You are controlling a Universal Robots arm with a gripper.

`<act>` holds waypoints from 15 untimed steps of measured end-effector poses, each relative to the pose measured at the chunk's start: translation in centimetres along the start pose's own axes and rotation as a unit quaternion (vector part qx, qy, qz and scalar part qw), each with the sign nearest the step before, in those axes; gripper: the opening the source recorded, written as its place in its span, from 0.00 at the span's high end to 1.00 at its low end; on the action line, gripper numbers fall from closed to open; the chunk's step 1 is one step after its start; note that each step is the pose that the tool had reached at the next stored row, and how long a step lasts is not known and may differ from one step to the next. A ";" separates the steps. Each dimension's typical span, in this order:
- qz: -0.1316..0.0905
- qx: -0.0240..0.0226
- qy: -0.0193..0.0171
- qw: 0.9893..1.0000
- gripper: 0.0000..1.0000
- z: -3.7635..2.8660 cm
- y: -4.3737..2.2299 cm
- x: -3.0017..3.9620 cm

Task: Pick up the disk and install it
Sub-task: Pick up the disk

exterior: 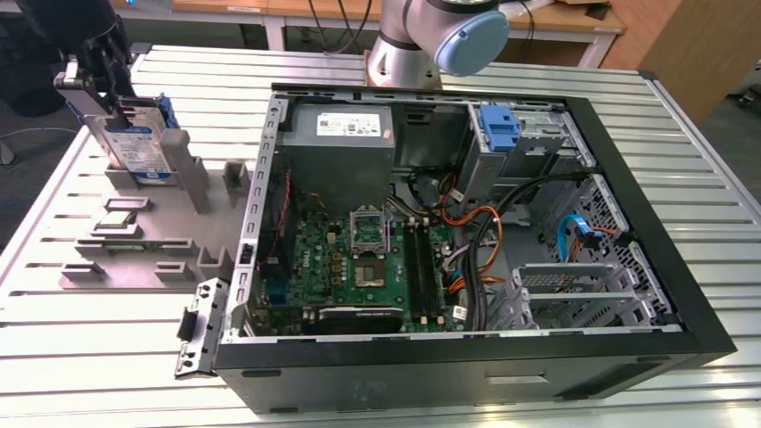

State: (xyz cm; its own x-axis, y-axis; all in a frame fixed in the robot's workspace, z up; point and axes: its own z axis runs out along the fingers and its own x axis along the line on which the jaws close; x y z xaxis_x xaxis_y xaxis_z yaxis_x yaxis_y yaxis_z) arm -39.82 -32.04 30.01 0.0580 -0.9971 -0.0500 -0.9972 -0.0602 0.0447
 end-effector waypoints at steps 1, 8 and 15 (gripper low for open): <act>0.000 0.000 0.000 1.000 0.47 0.00 0.00 0.00; 0.000 0.000 0.000 1.000 0.47 0.00 0.00 -0.01; 0.000 0.000 0.000 1.000 0.47 -0.14 0.02 0.10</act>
State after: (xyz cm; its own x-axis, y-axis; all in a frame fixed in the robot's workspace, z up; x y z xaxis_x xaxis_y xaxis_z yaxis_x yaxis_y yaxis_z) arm -39.82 -32.15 30.14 0.0580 -0.9971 -0.0500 -0.9972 -0.0602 0.0449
